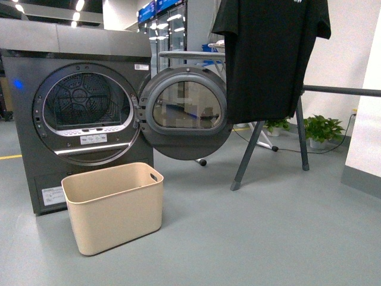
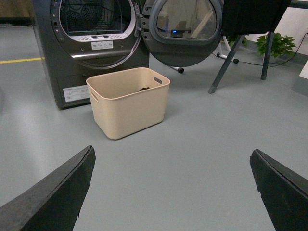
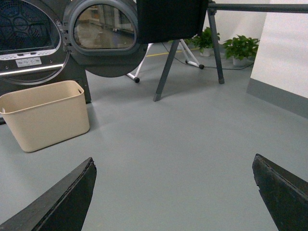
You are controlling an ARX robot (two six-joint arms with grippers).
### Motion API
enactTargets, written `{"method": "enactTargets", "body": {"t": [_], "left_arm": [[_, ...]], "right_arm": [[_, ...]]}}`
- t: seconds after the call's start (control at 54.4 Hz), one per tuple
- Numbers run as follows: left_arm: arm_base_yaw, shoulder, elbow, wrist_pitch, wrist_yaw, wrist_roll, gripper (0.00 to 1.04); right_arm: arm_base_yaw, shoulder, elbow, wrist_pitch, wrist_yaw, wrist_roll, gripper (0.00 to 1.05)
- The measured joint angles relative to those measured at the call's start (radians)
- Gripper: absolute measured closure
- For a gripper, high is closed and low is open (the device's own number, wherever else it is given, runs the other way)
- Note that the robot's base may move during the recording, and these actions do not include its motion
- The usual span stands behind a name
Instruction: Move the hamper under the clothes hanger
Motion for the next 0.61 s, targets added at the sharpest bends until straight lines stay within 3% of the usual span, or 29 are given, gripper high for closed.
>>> {"method": "enactTargets", "body": {"t": [0.607], "left_arm": [[0.0,0.0,0.0,0.0,0.0,0.0,0.07]], "right_arm": [[0.0,0.0,0.0,0.0,0.001,0.0,0.08]]}}
